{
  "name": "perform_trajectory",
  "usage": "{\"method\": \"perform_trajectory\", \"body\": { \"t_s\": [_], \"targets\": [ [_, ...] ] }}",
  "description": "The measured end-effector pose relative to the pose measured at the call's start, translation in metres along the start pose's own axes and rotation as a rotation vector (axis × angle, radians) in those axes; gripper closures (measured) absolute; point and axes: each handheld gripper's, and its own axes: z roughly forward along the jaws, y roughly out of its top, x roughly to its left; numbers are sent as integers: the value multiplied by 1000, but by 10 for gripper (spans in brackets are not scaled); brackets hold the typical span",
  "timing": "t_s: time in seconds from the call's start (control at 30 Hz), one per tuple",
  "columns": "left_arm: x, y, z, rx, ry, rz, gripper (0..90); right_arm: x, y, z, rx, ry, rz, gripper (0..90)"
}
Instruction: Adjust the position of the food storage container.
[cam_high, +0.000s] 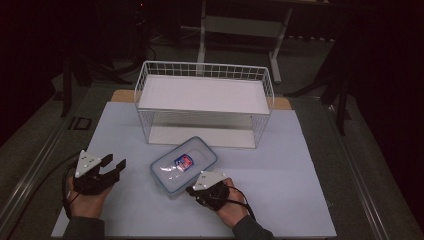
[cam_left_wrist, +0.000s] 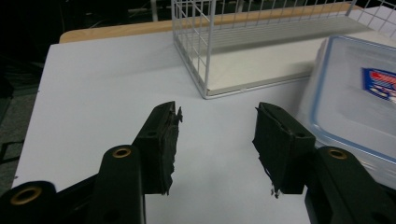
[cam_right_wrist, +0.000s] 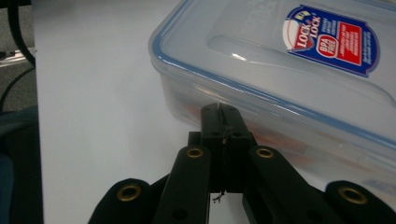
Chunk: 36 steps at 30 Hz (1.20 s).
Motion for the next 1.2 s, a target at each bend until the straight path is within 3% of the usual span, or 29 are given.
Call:
{"method": "perform_trajectory", "body": {
  "t_s": [0.27, 0.47, 0.67, 0.73, 0.87, 0.93, 1.2],
  "targets": [
    [-4, 0, 2, 13, -28, 25, 530, -3, 14, 16, 0, -7, 4, 899],
    [-9, 0, 4, 29, -52, 53, 556, -11, 28, 29, -45, -23, 72, 898],
    [-11, -2, 6, 37, -81, 59, 623, -22, 33, 14, -91, -62, 106, 898],
    [-12, -2, 8, 45, -94, 58, 644, -38, 29, 1, -119, -107, 163, 898],
    [-18, -2, 12, 60, -111, 77, 677, -49, 23, -6, -95, -159, 169, 898],
    [-23, -2, 17, 76, -127, 100, 702, -61, 18, -12, -103, -193, 200, 898],
    [-36, -2, 33, 148, -134, 153, 816, -78, 12, -14, -65, -250, 228, 898]
  ]
}}
